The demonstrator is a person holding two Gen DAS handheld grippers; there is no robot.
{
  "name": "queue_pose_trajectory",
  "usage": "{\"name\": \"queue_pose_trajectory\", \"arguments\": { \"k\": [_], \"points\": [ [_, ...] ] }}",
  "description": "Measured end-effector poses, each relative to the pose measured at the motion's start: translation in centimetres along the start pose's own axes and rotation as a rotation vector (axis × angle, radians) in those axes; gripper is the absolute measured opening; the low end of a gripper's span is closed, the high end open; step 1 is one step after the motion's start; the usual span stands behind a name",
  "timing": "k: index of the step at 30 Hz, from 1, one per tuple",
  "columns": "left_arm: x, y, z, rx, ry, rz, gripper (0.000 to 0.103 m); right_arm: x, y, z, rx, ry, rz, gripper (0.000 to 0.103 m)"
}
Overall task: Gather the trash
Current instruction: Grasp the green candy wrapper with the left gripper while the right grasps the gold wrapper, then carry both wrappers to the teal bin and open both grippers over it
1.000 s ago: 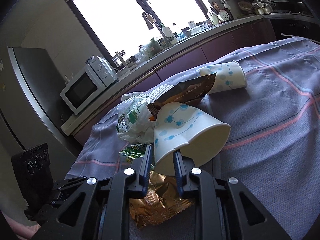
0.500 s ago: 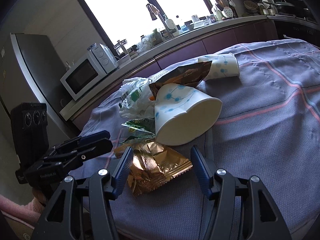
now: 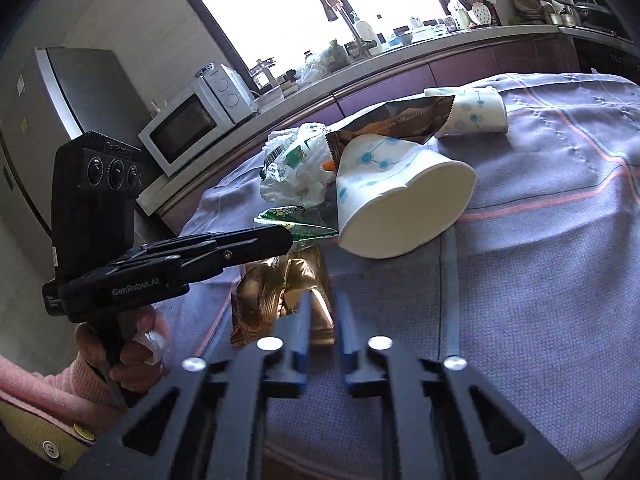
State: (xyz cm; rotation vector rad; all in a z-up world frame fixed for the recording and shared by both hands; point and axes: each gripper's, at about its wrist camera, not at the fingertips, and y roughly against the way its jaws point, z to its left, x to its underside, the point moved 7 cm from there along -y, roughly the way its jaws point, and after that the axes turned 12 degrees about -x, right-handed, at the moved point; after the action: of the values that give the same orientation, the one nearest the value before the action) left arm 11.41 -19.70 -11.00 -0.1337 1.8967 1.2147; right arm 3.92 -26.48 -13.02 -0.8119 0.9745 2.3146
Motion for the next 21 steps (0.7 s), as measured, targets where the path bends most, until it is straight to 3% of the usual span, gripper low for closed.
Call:
{"name": "queue_pose_trajectory", "arguments": {
  "k": [7, 8, 11, 16, 21],
  "points": [
    [1.5, 3.7, 2.0, 0.006, 0.031, -0.044, 0.012, -0.3, -0.1, 1.2, -0.027, 0.017, 0.014, 0.005],
    [1.8, 4.3, 2.6, -0.002, 0.038, -0.050, 0.012, -0.3, -0.1, 1.2, -0.029, 0.010, 0.018, 0.012],
    [2.8, 6.1, 4.5, -0.040, 0.058, -0.065, 0.012, -0.6, -0.1, 1.9, -0.011, 0.047, 0.009, 0.059],
    [4.0, 7.7, 6.9, -0.086, 0.092, -0.078, 0.012, -0.6, -2.3, 3.2, 0.050, 0.135, 0.074, 0.061],
    [4.6, 9.0, 8.3, -0.132, 0.109, -0.099, 0.012, -0.2, -3.6, 3.8, 0.107, 0.200, 0.109, 0.051]
  ]
}}
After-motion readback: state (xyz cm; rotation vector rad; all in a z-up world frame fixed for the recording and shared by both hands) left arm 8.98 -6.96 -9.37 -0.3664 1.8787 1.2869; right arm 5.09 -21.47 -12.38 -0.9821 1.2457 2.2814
